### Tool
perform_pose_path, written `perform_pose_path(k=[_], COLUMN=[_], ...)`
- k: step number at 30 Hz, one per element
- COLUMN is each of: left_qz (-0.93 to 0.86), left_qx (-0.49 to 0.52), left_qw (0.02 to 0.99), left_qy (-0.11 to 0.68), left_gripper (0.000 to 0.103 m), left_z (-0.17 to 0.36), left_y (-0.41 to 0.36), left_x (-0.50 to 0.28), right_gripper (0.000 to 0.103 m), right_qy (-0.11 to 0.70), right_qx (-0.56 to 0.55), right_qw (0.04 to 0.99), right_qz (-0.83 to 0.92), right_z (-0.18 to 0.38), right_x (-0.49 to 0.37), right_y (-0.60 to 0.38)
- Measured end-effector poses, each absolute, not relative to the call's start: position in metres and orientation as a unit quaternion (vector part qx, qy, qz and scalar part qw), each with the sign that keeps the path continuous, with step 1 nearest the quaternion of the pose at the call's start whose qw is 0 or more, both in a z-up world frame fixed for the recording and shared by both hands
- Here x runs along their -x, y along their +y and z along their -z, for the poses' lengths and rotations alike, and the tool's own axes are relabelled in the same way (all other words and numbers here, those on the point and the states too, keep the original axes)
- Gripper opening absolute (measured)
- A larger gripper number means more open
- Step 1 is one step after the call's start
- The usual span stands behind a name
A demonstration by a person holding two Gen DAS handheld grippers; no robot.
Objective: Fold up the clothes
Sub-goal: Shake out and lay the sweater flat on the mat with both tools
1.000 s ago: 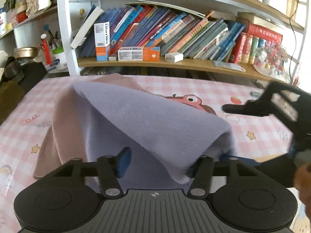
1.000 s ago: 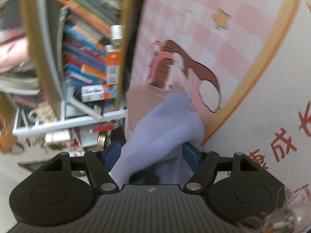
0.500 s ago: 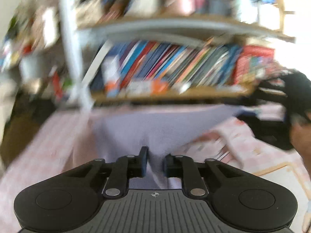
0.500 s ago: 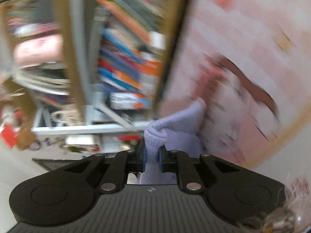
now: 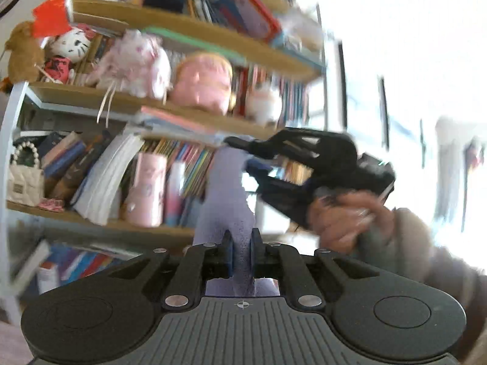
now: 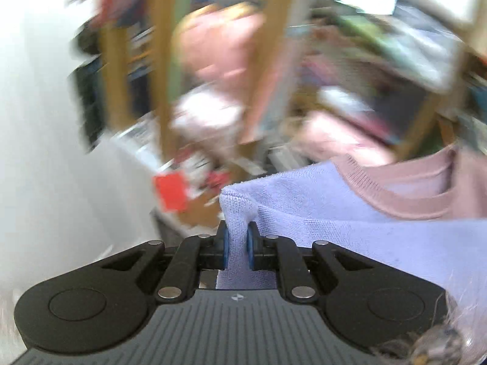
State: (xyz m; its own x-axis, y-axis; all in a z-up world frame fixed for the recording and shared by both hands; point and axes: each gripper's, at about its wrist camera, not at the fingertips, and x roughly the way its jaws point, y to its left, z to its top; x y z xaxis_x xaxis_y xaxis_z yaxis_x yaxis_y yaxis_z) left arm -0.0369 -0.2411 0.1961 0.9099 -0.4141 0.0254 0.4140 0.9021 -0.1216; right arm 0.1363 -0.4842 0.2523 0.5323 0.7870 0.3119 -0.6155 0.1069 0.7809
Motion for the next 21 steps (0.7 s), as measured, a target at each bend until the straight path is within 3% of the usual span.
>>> perform_pose_path(k=[3, 12, 19, 21], left_qz=[0.197, 0.063, 0.036, 0.037], left_qx=[0.093, 0.125, 0.118, 0.114], left_qw=[0.975, 0.937, 0.927, 0.925], left_qy=[0.041, 0.319, 0.355, 0.36], left_gripper=[0.01, 0.009, 0.01, 0.01], left_z=[-0.18, -0.033, -0.015, -0.012], left_y=[-0.219, -0.145, -0.1, -0.092], left_x=[0.03, -0.005, -0.018, -0.029], right_gripper=[0.011, 0.011, 0.012, 0.019], right_qy=[0.134, 0.386, 0.414, 0.418], right_qx=[-0.447, -0.423, -0.397, -0.383], right_qw=[0.744, 0.747, 0.753, 0.762], right_qz=[-0.477, -0.338, -0.322, -0.315], right_z=[-0.24, -0.057, -0.031, -0.031], right_x=[-0.149, -0.18, -0.179, -0.18], right_y=[-0.449, -0.342, -0.296, -0.287])
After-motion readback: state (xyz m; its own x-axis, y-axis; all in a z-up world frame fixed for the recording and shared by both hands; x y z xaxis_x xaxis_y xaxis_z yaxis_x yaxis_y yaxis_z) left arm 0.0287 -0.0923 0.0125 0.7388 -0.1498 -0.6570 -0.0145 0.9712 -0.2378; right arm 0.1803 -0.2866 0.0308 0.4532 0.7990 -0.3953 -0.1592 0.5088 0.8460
